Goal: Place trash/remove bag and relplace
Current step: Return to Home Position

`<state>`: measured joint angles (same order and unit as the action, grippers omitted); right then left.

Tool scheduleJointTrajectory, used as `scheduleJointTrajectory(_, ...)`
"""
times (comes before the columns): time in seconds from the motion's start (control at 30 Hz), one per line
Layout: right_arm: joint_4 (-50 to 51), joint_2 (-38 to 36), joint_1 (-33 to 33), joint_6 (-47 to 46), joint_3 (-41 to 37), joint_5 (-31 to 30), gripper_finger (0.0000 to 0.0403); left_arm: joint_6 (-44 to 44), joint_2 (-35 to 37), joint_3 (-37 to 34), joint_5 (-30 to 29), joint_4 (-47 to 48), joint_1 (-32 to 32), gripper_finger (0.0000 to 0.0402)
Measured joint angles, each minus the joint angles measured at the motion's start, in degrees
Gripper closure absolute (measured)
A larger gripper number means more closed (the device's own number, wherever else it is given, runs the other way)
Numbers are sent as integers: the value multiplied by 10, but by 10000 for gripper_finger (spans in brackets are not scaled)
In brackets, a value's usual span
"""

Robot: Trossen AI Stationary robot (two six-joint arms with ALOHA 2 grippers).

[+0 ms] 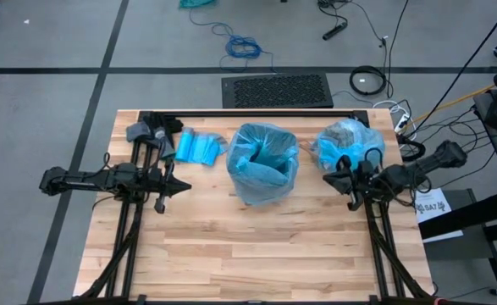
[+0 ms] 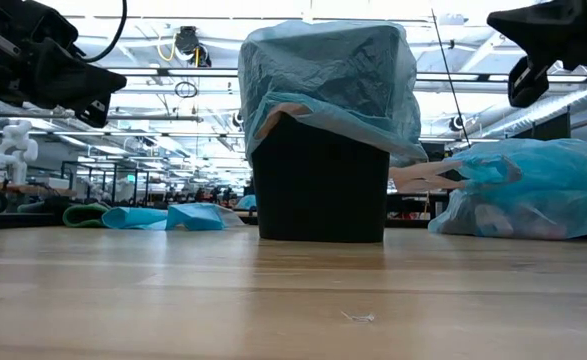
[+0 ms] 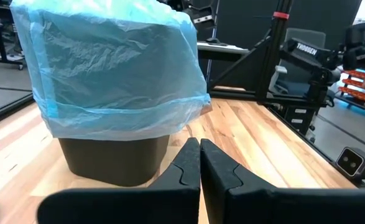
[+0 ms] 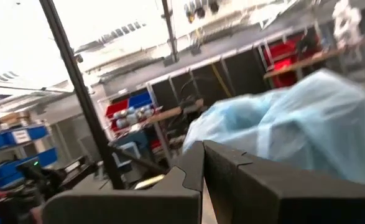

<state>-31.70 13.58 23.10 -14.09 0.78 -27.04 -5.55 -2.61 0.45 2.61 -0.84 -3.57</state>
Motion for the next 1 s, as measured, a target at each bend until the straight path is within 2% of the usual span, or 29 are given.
scheduleJointTrajectory(0.17,92,-95,-11,22,0,4,403,0,0,0,0,0,0,399)
scheduleJointTrajectory(0.27,143,-136,-10,18,0,28,403,0,0,0,0,0,0,399)
scheduleJointTrajectory(0.37,181,-135,-10,8,3,59,403,0,0,0,0,0,0,399)
scheduleJointTrajectory(0.57,261,-135,-10,-11,4,60,403,0,0,0,0,0,0,399)
scheduleJointTrajectory(0.8,272,-135,-25,49,4,39,403,0,0,0,0,0,0,399)
scheduleJointTrajectory(1.0,269,-135,-86,62,4,36,403,0,0,0,0,0,0,399)
